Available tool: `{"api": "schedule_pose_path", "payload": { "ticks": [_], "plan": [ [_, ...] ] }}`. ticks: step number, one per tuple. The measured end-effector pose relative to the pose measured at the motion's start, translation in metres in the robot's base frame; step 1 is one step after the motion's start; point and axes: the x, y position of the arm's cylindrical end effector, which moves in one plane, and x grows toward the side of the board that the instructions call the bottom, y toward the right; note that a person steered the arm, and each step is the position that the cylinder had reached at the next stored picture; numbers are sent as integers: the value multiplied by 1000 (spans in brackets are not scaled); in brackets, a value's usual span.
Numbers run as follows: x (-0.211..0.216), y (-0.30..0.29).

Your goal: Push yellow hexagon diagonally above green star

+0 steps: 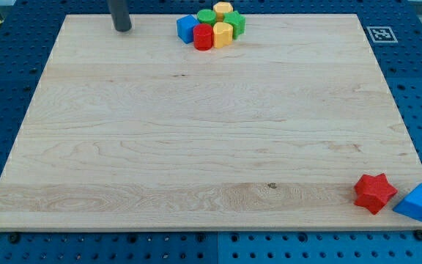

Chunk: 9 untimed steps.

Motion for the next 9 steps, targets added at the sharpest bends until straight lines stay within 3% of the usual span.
{"api": "schedule_pose_path", "payload": {
  "ticks": [3, 9],
  "plan": [
    [-31, 70],
    [-30, 152]
  ]
}}
